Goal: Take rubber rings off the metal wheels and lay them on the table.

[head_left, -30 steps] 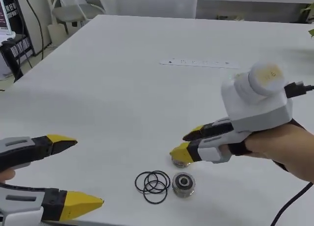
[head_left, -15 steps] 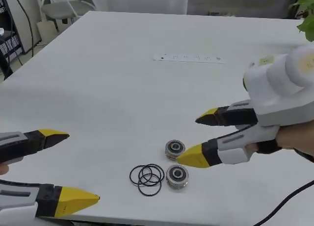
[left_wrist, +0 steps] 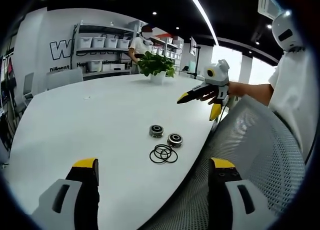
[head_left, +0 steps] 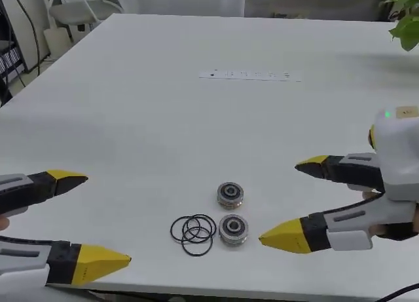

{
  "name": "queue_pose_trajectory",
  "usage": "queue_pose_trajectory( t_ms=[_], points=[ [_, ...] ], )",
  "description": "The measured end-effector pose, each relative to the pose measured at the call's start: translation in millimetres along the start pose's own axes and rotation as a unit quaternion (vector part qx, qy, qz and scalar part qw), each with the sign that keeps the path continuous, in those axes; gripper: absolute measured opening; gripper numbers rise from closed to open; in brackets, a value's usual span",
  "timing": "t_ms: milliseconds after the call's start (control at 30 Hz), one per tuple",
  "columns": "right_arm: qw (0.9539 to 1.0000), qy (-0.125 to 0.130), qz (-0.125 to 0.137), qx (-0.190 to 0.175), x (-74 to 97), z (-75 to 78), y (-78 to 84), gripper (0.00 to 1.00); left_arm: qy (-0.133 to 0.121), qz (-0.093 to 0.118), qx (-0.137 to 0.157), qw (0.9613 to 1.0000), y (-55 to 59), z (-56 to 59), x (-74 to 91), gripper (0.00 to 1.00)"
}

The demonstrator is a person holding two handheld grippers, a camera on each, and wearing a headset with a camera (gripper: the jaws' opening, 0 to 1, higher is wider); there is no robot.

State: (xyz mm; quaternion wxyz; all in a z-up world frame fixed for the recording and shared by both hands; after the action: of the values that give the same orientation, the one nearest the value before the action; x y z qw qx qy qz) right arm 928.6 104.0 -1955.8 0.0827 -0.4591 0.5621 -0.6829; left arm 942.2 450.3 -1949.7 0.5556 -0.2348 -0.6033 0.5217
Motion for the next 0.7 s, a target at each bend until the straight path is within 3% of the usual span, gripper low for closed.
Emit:
queue_pose_trajectory(
  t_ms=[167, 300, 700],
  points=[
    [0.9998, 0.012, -0.001, -0.018, 7.1, -1.2, 14.2, 0.91, 0.000, 0.003, 0.014, 0.9999, 1.5, -0.9, -0.5, 0.93],
    [0.9996, 0.016, -0.010, -0.022, 10.9, -2.6, 22.2, 0.93, -0.007, -0.006, 0.021, 0.9997, 3.6, -1.8, -0.5, 0.99],
    [0.9989, 0.024, -0.027, -0.031, 16.3, -8.6, 39.1, 0.99, -0.014, -0.013, 0.027, 0.9994, 4.0, 0.2, -0.6, 0.99]
  ],
)
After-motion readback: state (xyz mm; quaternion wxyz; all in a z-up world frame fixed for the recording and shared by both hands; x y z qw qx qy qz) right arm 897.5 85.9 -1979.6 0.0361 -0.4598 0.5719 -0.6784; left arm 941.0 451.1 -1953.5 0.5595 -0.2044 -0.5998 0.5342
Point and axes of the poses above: the centre of the closed fingertips' face, and the gripper's own axes: x roughly backward along the fingers, z roughly to its right, y roughly out of its underside, the point moved 10 cm from there along x, roughly backward along the fingers, and after that the axes turned 8 degrees about y, right-handed, at the moved point
